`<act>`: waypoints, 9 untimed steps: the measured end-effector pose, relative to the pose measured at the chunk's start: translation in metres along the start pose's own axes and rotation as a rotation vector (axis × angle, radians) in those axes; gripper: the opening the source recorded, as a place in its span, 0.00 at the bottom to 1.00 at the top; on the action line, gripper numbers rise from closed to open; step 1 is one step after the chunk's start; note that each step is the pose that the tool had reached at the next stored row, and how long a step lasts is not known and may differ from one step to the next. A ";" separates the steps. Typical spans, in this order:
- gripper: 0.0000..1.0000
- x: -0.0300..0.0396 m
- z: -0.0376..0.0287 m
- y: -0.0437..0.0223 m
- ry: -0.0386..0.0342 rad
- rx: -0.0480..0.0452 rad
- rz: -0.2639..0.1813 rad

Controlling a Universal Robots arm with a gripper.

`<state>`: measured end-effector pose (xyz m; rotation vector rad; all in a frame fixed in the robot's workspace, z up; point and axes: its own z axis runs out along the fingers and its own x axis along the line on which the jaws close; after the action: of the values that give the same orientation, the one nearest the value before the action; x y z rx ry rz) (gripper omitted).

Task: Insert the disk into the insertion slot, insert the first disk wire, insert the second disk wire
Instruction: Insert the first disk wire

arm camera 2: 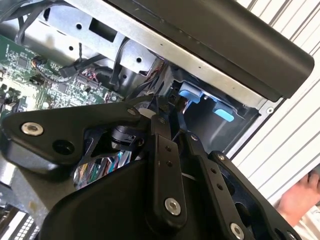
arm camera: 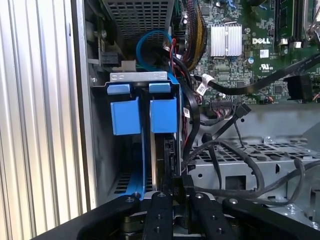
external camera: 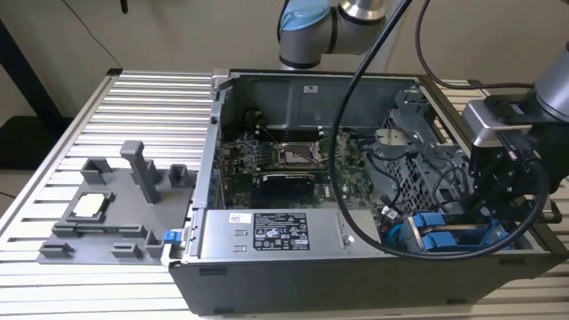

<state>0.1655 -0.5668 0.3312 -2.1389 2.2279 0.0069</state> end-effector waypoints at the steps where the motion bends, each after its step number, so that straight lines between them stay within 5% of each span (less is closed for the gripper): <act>1: 0.19 0.0000 0.0000 0.0000 0.0000 0.0000 0.000; 8: 0.20 0.0000 0.0010 0.0000 -0.0019 -0.0001 0.000; 9: 0.27 0.0000 0.0000 0.0000 -0.0011 -0.0001 0.000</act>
<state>0.1655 -0.5668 0.3312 -2.1385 2.2273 0.0081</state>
